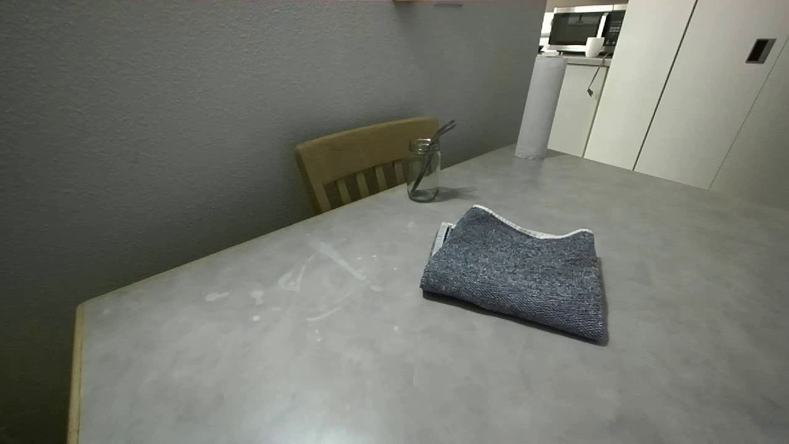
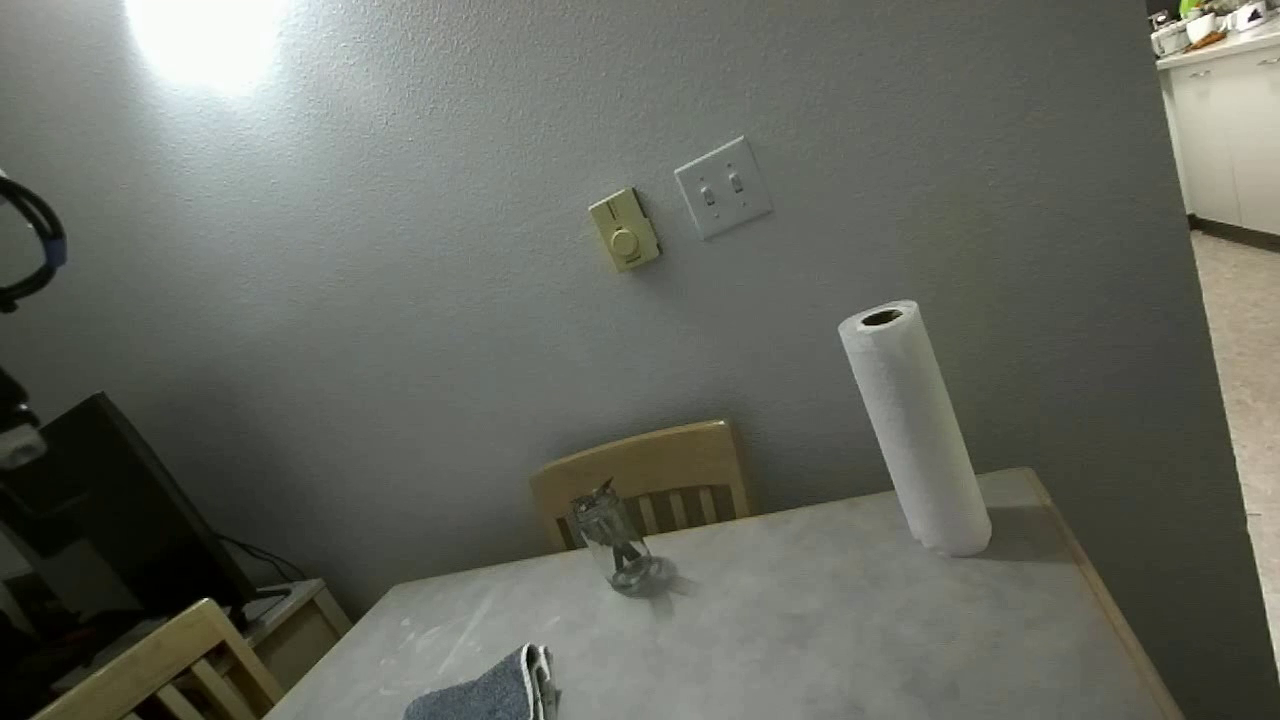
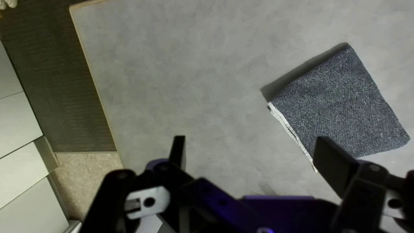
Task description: Unfold the towel from right to left
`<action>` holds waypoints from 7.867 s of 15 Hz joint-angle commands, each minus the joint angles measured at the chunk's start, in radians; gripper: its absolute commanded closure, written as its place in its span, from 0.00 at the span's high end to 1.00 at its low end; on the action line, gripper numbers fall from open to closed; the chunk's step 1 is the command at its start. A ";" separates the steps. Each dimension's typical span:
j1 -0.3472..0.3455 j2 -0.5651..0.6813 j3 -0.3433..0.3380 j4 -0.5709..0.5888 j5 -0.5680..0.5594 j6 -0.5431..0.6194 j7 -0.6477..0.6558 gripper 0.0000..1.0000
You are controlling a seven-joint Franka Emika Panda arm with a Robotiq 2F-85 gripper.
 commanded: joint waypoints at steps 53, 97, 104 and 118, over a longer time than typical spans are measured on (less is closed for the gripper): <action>0.057 0.221 -0.435 -0.272 0.518 0.646 -0.593 1.00; -0.226 0.976 -0.205 0.249 0.870 -0.018 -1.121 1.00; -0.229 1.043 -0.175 0.290 0.887 -0.035 -1.124 1.00; -0.242 1.141 -0.116 0.351 0.940 0.001 -1.203 1.00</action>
